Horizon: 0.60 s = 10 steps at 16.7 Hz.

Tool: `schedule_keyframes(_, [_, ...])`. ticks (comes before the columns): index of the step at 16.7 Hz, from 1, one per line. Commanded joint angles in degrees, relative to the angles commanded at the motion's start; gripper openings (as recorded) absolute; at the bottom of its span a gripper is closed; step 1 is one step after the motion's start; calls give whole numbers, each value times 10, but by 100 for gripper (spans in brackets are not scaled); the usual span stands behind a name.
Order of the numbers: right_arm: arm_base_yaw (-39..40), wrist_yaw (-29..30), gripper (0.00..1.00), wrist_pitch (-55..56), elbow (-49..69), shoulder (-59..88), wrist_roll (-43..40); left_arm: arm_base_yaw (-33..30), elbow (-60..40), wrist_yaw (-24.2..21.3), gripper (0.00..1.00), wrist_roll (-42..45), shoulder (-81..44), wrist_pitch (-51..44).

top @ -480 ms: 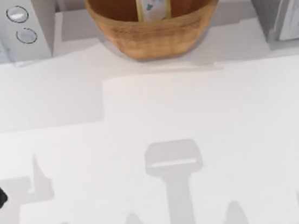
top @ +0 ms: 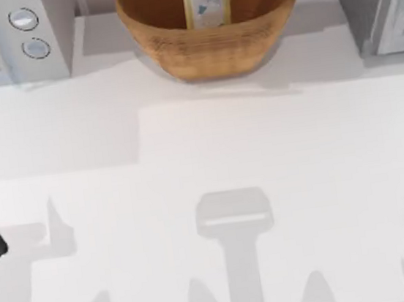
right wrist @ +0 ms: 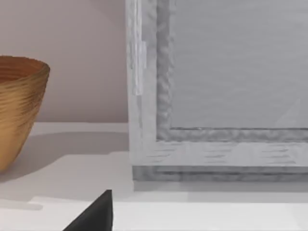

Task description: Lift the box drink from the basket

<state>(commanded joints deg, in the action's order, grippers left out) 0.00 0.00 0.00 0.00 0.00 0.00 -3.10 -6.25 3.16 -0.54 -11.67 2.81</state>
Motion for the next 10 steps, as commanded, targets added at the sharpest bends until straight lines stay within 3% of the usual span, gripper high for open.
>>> schedule_keyframes(10, [0, 0, 100, 0, 0, 0, 0, -140, -327, 131, 100, 3, -490, 179])
